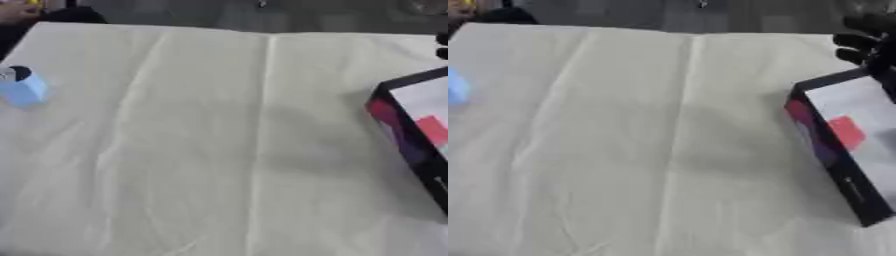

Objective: Pick up the objects with one hand, pass them to the other hand, and then place them into the box on the other side of the table.

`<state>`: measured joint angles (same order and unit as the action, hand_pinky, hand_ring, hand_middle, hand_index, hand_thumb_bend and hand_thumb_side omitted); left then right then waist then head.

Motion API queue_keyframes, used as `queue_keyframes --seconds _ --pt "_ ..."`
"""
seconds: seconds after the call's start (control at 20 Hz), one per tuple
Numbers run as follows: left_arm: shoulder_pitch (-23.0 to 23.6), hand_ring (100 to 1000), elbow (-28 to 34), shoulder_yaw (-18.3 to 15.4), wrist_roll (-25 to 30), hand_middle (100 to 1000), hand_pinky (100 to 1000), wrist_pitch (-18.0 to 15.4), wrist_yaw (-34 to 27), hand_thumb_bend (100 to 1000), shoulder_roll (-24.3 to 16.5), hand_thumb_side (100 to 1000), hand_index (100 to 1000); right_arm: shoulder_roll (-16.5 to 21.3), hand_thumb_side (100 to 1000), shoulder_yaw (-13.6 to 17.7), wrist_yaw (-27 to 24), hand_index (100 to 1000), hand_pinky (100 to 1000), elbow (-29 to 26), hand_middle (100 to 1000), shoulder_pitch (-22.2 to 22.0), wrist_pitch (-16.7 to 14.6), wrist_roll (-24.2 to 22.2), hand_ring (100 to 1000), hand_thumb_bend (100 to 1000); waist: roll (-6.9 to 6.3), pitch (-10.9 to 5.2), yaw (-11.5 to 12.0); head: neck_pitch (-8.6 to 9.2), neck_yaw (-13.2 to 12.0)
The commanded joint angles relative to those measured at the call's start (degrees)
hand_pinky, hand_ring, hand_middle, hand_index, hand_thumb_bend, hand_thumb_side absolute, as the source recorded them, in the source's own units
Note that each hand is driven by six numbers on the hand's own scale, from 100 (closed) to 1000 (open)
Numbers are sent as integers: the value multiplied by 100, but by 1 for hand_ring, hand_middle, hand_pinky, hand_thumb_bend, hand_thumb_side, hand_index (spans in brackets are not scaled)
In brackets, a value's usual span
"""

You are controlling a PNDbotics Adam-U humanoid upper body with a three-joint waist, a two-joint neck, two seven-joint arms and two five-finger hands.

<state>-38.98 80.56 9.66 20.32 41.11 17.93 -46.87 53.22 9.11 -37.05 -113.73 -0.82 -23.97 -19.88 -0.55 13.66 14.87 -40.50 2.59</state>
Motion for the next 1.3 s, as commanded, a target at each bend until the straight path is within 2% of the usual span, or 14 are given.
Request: queue_keyframes --seconds 0.05,0.15,0.2,0.55,0.6,0.7,1.05,1.3 --pt "-180 858 -221 -75 381 784 908 -115 236 691 -312 330 848 101 474 97 59 1000 1000 -86 1000 4 -52 23 1000 100 9 -56 -14 114 -126" --pt "-283 863 -416 -40 704 790 909 -323 521 712 -349 301 846 91 472 96 100 1000 1000 -86 1000 -12 -87 26 1000 100 24 -45 -29 144 -152" --pt "-330 868 -503 -49 847 796 910 -435 673 732 -354 248 844 85 470 95 118 1000 1000 -86 1000 -19 -104 28 1000 100 32 -40 -36 157 -158" --pt "-840 883 -1244 -157 1829 805 929 -1352 1706 748 -419 143 832 -60 470 154 254 1000 1000 -86 1000 -186 -340 27 1000 100 149 42 -181 300 -178" --pt "-895 854 -1311 -190 1922 796 918 -1428 1812 760 -436 136 832 -84 470 181 253 1000 1000 -86 1000 -226 -389 37 1000 100 167 56 -222 310 -203" --pt "-978 817 -1432 -229 2062 780 898 -1551 2096 787 -464 130 836 -123 470 248 228 1000 1000 -86 1000 -302 -478 80 1000 100 184 86 -315 303 -273" --pt "-1148 861 -1653 -366 2586 807 913 -1813 2856 801 -514 100 824 -217 470 439 273 1000 1000 -86 1000 -530 -733 182 1000 100 156 248 -625 411 -589" --pt "-1227 863 -1762 -528 2724 804 918 -1814 3149 731 -574 100 801 -290 462 423 518 1000 1000 -86 1000 -576 -837 208 1000 100 154 353 -761 500 -700"
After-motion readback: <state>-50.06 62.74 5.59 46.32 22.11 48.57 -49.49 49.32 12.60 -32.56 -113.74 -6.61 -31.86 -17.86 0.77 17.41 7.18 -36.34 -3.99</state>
